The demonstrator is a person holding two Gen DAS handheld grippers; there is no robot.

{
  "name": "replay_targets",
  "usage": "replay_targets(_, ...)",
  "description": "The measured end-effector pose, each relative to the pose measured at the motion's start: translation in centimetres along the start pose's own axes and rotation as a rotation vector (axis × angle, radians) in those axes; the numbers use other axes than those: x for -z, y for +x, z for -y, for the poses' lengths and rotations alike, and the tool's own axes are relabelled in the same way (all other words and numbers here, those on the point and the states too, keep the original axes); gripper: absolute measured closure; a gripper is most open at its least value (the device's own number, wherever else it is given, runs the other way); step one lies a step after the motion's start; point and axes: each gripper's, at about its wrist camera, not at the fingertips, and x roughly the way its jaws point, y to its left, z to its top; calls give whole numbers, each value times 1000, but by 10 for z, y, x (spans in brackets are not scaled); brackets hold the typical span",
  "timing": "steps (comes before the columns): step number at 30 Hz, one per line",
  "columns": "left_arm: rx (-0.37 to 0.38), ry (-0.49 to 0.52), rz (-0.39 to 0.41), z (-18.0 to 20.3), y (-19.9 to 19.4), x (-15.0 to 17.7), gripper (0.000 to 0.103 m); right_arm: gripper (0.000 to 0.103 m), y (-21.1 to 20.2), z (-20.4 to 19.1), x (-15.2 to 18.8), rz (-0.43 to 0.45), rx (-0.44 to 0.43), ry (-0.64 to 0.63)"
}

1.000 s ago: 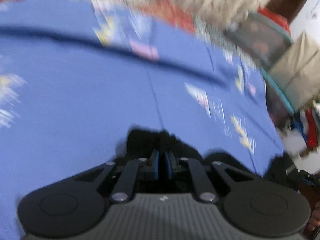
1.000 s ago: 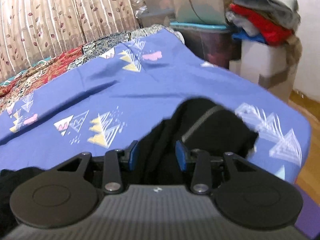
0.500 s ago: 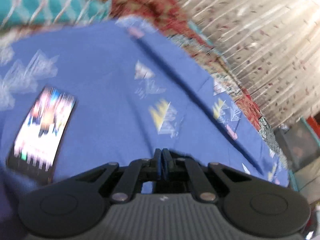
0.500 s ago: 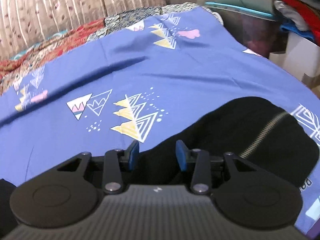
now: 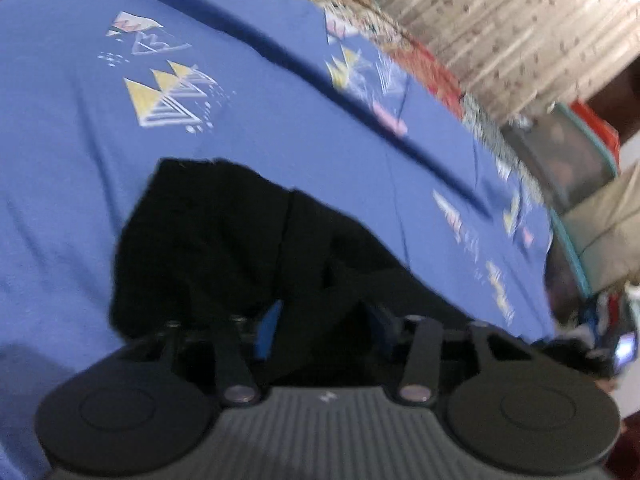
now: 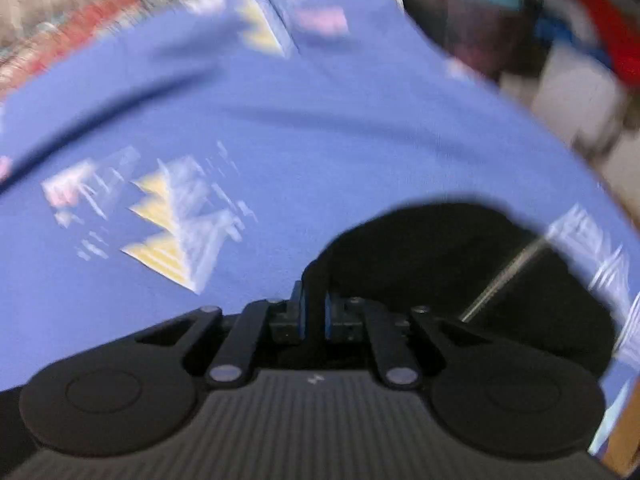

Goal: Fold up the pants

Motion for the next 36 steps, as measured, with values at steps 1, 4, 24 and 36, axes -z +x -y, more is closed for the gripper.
replay_targets(1,-13,14,-9,2,4,2,76,93,-21,3,-4,80,-31,18)
replay_targets(4,4,12,-20,0,2,8,84,93,-91,39,-3,310,-164,163)
replay_targets(24,-16,88,66,-10,-55,8,54,49,-131,136,105,284,-18,458)
replay_targets(36,-102,120,81,-11,-18,-52,22,47,-106,80,28,284,-91,134)
